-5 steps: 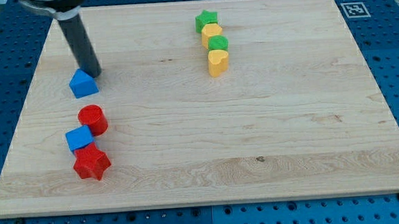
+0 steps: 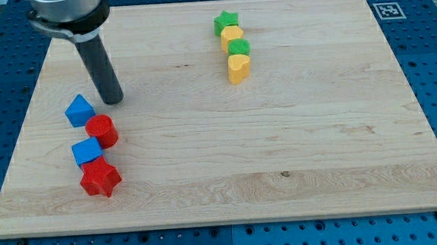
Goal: Adjust the red circle to the bottom of the blue triangle
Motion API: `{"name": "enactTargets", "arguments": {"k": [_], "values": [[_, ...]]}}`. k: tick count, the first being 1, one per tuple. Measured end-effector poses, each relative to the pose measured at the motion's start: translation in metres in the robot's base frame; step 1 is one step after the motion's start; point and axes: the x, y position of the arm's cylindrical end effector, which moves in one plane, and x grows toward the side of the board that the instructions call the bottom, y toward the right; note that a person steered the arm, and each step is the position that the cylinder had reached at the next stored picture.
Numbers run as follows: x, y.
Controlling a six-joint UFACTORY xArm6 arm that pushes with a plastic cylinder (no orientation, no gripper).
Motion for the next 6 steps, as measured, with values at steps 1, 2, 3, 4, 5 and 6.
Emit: {"name": "enactTargets", "arguments": {"k": [1, 2, 3, 4, 5, 6], "values": [[-0.019, -0.005], [-0.021, 0.015], [-0.003, 0.077], [0.04, 0.108], [0.083, 0.102], [0.091, 0.073]]}}
